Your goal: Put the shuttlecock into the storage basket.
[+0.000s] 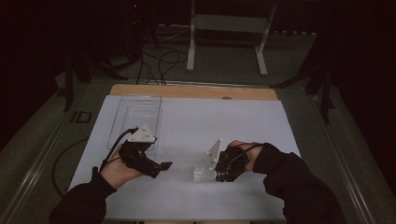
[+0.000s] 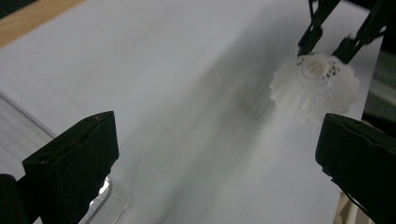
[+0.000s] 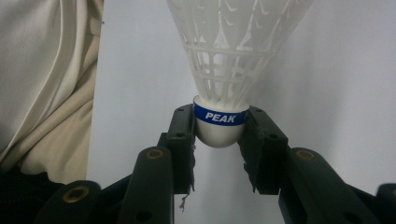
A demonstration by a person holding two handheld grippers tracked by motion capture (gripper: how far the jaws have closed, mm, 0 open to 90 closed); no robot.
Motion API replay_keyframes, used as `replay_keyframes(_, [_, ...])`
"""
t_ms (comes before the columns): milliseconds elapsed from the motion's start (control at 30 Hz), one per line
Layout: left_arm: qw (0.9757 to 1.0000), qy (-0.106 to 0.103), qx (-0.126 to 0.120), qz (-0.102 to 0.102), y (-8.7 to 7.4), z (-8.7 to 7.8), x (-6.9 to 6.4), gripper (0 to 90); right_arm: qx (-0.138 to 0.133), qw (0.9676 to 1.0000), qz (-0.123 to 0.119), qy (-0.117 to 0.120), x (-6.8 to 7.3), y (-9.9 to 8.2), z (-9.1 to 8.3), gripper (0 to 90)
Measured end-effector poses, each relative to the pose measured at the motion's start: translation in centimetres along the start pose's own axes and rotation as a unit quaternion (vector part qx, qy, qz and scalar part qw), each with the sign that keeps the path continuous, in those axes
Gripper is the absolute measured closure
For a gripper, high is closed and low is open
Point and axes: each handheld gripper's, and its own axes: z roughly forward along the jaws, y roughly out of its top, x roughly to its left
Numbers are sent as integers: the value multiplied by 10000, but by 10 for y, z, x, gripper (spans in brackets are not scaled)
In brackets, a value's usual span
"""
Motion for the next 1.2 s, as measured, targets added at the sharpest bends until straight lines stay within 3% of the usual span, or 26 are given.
replay_keyframes(33, [9999,-104,76,37,3,4,0,1,0,10000,-2,21,0,1,0,661])
replay_keyframes(300, [9990,-284,178,307,12,17,-6,39,3,10000,-49,64,1,5,1,662])
replay_keyframes(500, [9970,-537,264,489,22,28,-10,99,5,9999,-107,69,1,8,0,662])
replay_keyframes(567, [9950,-713,365,603,25,34,-13,137,-5,9999,-113,73,1,9,1,661])
replay_keyframes(633, [9941,-755,424,648,25,36,-14,157,15,9999,-132,75,2,10,1,661])
replay_keyframes(667, [9915,-854,584,784,26,41,-17,170,21,9999,-146,72,2,10,1,661])
replay_keyframes(700, [9915,-854,584,784,26,41,-17,180,21,9999,-146,72,2,10,1,661])
replay_keyframes(733, [9892,-959,694,868,26,46,-19,207,28,9998,-161,75,2,11,2,661])
replay_keyframes(767, [9892,-959,694,868,26,46,-19,207,28,9998,-161,75,2,11,2,661])
replay_keyframes(800, [9872,-1031,763,948,27,50,-21,222,20,9998,-168,85,2,11,2,661])
replay_keyframes(833, [9872,-1031,763,948,27,50,-21,239,23,9998,-178,83,2,11,2,661])
replay_keyframes(900, [9848,-1101,860,1031,27,55,-24,288,6,9997,-205,95,2,12,3,661])
replay_keyframes(967, [9845,-1105,873,1042,27,56,-25,346,22,9997,-217,89,2,12,3,661])
replay_keyframes(1000, [9817,-1176,967,1141,28,59,-26,372,19,9997,-234,95,3,13,4,661])
replay_keyframes(1200, [9785,-1268,1052,1242,30,68,-30,492,11,9995,-298,119,4,14,5,661])
